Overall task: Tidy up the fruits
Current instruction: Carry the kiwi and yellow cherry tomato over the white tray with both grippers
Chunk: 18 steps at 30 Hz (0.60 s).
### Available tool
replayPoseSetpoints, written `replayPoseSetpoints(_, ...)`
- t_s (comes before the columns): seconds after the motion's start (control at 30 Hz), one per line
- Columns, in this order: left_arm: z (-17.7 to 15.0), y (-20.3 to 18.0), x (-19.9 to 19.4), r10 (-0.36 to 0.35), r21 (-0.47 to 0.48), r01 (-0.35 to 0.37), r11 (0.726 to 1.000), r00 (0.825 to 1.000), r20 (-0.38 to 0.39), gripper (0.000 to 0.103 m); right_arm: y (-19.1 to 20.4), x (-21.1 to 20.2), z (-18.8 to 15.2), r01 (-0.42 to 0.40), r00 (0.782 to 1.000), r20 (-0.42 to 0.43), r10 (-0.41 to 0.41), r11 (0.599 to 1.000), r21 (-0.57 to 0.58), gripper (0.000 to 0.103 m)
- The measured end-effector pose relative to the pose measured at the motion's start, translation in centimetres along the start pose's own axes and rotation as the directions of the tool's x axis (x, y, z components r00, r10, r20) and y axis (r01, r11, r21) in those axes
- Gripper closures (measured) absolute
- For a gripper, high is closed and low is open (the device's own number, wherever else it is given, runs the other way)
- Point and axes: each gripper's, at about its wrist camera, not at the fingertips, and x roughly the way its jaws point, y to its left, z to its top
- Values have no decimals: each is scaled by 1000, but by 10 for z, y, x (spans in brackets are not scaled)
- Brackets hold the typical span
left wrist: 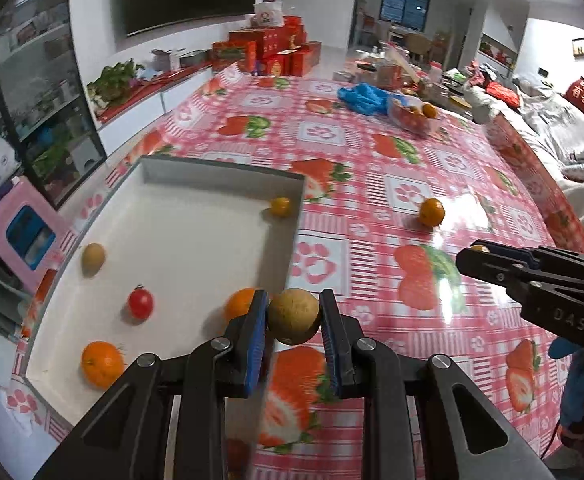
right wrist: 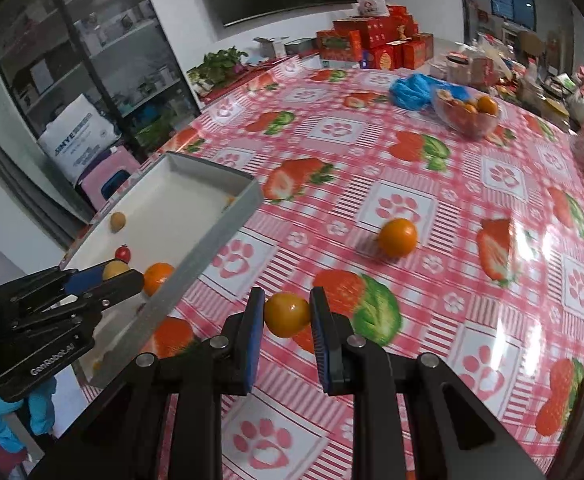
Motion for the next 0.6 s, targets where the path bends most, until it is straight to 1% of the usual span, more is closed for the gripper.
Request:
replayPoseSetpoints(0.2,-4,23,8,35,-18,-35,999,999,-3,76,29,16,11,-20,999,-30,19,999,-38,78)
replayPoseSetpoints(0.47,-7,59,16,54,-76,-55,996,998,-17,76,70,38,23,-56,997,-66,50,993,-102,78)
replayPoseSetpoints(0.6,-7,69,17,66,-87,-68,994,998,-17,76,86,47,27,-76,995,-78,66,989,-124,78)
